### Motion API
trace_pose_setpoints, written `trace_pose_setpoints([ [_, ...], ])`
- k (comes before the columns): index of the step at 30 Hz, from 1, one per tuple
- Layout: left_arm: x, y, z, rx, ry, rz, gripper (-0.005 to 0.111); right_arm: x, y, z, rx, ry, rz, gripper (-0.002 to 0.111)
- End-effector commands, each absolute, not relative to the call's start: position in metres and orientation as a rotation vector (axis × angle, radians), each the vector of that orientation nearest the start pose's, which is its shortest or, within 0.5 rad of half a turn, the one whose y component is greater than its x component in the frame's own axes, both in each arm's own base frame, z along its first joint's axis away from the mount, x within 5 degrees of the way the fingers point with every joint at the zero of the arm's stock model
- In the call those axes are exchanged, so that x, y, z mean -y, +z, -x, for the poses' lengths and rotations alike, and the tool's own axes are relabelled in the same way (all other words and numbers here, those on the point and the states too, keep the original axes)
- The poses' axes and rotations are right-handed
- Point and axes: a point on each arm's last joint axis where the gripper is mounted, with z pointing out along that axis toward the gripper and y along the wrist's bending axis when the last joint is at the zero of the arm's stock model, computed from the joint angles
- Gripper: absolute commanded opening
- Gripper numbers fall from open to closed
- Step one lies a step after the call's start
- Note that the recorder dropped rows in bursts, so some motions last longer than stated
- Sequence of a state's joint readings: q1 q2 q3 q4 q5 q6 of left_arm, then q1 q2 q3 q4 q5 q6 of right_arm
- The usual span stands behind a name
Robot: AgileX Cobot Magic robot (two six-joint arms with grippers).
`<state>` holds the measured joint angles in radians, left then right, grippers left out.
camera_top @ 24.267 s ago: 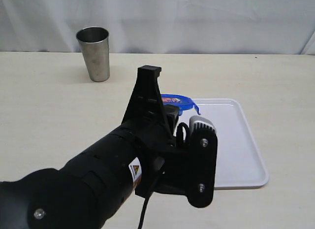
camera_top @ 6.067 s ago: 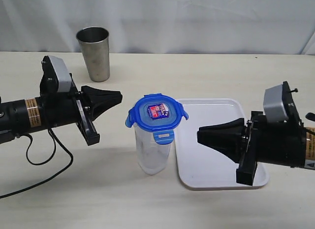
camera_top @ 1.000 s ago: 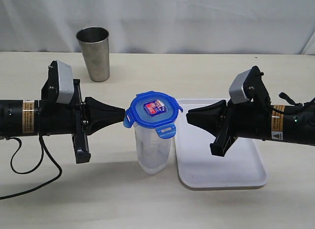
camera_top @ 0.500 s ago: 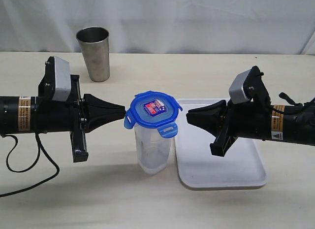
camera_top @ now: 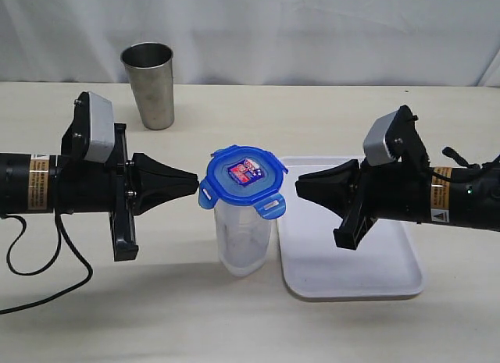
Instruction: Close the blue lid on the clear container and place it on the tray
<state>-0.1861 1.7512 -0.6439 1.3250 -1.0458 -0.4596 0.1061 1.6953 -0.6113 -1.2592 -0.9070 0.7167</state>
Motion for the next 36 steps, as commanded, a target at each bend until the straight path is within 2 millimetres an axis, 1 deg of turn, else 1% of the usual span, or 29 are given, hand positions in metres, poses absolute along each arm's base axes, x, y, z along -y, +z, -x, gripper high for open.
trace_pose_setpoints([
  [1, 0.129, 0.165, -0.257, -1.52, -0.821, -1.248, 0.0, -0.098, 0.165, -0.269, -1.825, 0.757, 0.93, 0.005],
  [15, 0.131, 0.165, -0.255, -1.514, -0.843, -1.256, 0.0, -0.098, 0.165, -0.269, -1.825, 0.757, 0.93, 0.005],
  [20, 0.13, 0.163, -0.256, -1.538, -0.818, -1.255, 0.0, -0.098, 0.165, -0.269, -1.825, 0.757, 0.93, 0.005],
  [23, 0.128, 0.162, -0.261, -1.581, -0.779, -1.203, 0.0, -0.098, 0.165, -0.268, -1.825, 0.757, 0.933, 0.005],
  [28, 0.119, 0.154, -0.27, -1.709, -0.633, -1.083, 0.0, -0.098, 0.165, -0.268, -1.826, 0.755, 0.936, 0.005],
  [30, 0.114, 0.15, -0.266, -1.698, -0.578, -1.026, 0.0, -0.098, 0.165, -0.268, -1.826, 0.755, 0.936, 0.005],
  [33, 0.105, 0.147, -0.259, -1.657, -0.487, -0.879, 0.0, -0.098, 0.165, -0.268, -1.826, 0.755, 0.936, 0.005],
  [34, 0.104, 0.146, -0.25, -1.6, -0.484, -0.869, 0.0, -0.098, 0.165, -0.268, -1.826, 0.755, 0.936, 0.005],
  [36, 0.107, 0.146, -0.242, -1.557, -0.533, -0.895, 0.0, -0.098, 0.165, -0.268, -1.826, 0.755, 0.936, 0.005],
])
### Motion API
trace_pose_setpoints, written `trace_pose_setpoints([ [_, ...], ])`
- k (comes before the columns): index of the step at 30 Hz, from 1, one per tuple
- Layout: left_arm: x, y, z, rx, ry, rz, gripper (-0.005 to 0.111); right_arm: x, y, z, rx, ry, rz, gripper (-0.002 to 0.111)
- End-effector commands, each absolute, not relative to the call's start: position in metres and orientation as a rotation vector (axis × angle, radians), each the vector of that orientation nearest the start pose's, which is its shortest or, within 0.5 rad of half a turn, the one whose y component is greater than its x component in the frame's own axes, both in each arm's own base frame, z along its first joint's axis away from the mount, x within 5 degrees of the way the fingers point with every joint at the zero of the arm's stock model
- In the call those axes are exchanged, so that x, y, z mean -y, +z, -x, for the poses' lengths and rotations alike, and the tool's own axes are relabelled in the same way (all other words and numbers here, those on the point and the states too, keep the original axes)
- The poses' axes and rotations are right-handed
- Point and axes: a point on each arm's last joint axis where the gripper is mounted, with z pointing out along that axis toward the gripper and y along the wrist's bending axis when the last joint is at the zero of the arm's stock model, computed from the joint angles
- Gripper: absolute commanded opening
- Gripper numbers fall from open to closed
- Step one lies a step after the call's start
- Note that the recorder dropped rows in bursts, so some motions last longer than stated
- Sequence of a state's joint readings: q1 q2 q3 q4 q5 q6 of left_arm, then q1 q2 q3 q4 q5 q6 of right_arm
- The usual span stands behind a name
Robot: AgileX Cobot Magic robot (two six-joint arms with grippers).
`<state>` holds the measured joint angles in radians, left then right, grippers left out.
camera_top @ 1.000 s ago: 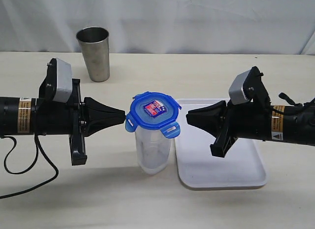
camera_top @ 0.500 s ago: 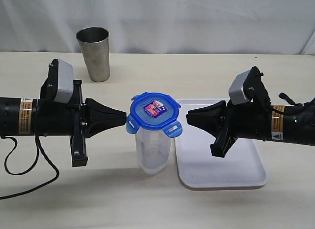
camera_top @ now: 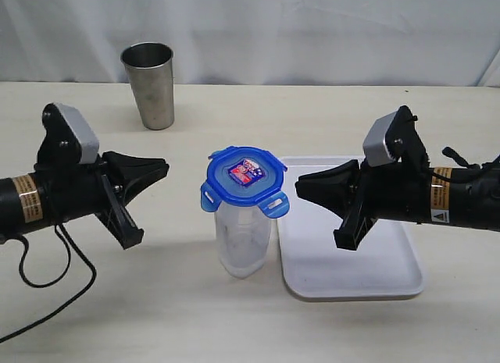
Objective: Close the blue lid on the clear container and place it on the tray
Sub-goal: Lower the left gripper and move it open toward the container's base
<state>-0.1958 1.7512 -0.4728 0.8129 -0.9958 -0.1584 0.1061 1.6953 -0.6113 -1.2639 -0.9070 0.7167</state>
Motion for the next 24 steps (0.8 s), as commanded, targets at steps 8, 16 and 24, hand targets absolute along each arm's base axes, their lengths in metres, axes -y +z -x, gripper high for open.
trace_pose_setpoints([
  [8, 0.112, 0.124, -0.236, -1.597, -0.648, -0.947, 0.0, -0.098, 0.165, -0.268, -1.826, 0.755, 0.936, 0.005],
  [16, 0.127, 0.095, -0.252, -1.518, -0.853, -1.177, 0.0, -0.098, 0.165, -0.268, -1.826, 0.755, 0.938, 0.005],
  [24, 0.123, 0.086, -0.261, -1.538, -0.796, -1.138, 0.022, -0.098, 0.165, -0.268, -1.826, 0.755, 0.938, 0.005],
])
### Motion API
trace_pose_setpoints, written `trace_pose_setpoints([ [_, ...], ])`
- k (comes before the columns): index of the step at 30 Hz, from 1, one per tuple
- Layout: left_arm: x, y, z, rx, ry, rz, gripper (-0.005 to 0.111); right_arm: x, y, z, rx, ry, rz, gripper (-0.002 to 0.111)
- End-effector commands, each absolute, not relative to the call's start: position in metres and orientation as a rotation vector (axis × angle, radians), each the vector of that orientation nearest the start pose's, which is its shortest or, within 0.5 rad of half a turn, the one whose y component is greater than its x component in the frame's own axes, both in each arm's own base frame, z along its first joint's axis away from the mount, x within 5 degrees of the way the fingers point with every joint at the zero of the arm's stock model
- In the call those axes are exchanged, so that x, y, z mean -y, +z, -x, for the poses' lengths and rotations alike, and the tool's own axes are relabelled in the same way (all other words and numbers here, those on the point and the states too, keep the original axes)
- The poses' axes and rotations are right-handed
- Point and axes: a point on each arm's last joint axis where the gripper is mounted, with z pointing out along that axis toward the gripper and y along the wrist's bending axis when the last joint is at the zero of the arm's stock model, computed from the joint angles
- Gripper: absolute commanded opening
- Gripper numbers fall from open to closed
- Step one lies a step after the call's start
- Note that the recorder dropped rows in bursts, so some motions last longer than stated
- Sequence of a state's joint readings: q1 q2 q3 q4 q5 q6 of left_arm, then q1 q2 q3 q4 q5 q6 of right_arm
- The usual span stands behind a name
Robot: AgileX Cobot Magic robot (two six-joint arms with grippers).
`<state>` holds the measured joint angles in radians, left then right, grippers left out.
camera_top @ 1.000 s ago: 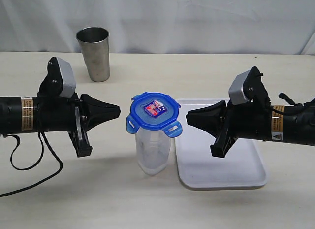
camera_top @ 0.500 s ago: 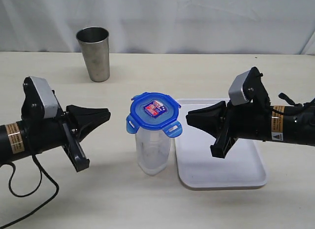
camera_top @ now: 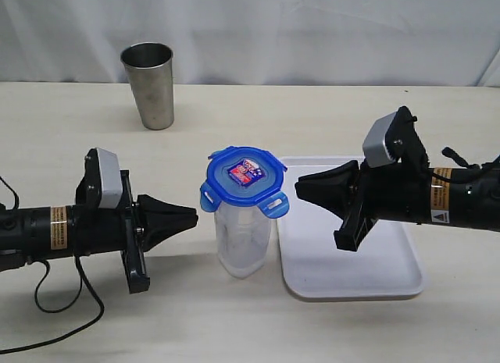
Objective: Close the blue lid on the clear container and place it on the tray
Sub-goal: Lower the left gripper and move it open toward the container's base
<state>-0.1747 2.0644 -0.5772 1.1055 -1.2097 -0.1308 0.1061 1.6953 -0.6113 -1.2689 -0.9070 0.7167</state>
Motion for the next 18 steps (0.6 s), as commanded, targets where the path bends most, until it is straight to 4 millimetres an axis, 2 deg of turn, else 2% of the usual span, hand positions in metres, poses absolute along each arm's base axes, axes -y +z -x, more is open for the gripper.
trace_pose_setpoints([
  [1, 0.123, 0.086, -0.261, -1.54, -0.793, -1.131, 0.047, -0.098, 0.165, -0.268, -1.826, 0.755, 0.938, 0.005],
  [2, 0.123, 0.086, -0.261, -1.54, -0.793, -1.131, 0.062, -0.098, 0.165, -0.268, -1.826, 0.755, 0.938, 0.005],
  [3, 0.123, 0.086, -0.261, -1.54, -0.793, -1.131, 0.083, -0.098, 0.165, -0.268, -1.826, 0.755, 0.938, 0.005],
  [5, 0.124, 0.086, -0.261, -1.539, -0.795, -1.135, 0.094, -0.098, 0.165, -0.268, -1.826, 0.755, 0.938, 0.005],
  [9, 0.137, 0.086, -0.254, -1.515, -0.826, -1.175, 0.094, -0.098, 0.165, -0.268, -1.826, 0.755, 0.938, 0.005],
  [18, 0.156, 0.084, -0.252, -1.515, -0.751, -1.185, 0.094, -0.096, 0.163, -0.269, -1.851, 0.732, 0.934, 0.005],
])
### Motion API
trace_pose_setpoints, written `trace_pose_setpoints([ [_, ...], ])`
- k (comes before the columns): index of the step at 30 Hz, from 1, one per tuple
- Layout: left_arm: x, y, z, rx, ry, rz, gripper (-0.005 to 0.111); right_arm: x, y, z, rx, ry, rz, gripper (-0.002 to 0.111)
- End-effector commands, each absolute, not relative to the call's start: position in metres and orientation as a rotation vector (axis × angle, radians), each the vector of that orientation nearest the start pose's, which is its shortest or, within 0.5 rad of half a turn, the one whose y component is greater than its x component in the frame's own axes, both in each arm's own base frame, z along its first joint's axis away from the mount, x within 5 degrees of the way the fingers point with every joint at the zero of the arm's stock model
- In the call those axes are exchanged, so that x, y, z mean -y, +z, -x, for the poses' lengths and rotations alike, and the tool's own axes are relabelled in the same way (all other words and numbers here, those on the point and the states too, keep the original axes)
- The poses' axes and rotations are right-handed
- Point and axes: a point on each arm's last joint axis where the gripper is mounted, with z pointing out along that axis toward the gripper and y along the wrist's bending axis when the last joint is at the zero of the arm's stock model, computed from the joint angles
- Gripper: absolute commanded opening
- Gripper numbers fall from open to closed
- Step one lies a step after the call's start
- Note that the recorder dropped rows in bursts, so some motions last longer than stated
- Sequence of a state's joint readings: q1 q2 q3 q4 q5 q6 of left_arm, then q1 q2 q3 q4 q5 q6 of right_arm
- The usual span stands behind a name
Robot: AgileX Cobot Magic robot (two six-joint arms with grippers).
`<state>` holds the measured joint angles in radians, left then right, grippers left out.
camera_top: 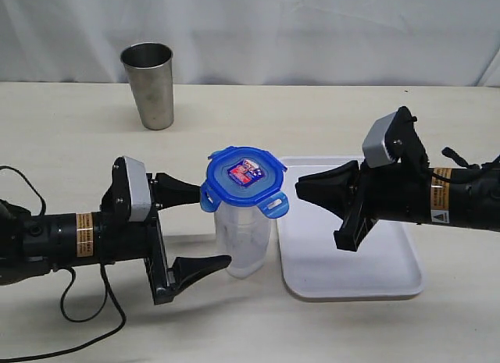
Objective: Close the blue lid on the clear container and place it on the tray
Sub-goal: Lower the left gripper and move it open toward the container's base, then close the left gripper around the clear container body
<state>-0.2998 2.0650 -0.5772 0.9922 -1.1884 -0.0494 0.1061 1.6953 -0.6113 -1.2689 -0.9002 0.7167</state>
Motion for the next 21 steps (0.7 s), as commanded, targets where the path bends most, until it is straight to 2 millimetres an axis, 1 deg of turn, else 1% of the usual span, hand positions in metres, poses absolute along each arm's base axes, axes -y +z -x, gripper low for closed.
trace_pose_setpoints([
  [1, 0.157, 0.085, -0.253, -1.515, -0.748, -1.181, 0.094, -0.096, 0.163, -0.269, -1.858, 0.731, 0.93, 0.005],
  [4, 0.159, 0.085, -0.257, -1.491, -0.752, -1.196, 0.094, -0.095, 0.161, -0.27, -1.885, 0.717, 0.911, 0.005],
  [10, 0.164, 0.071, -0.268, -1.494, -0.775, -1.207, 0.094, -0.093, 0.157, -0.273, -1.929, 0.726, 0.851, 0.005],
  [15, 0.169, 0.069, -0.272, -1.449, -0.823, -1.247, 0.094, -0.094, 0.146, -0.275, -1.954, 0.746, 0.828, 0.005],
  [21, 0.172, 0.071, -0.277, -1.436, -0.84, -1.241, 0.094, -0.096, 0.143, -0.275, -1.932, 0.79, 0.819, 0.005],
])
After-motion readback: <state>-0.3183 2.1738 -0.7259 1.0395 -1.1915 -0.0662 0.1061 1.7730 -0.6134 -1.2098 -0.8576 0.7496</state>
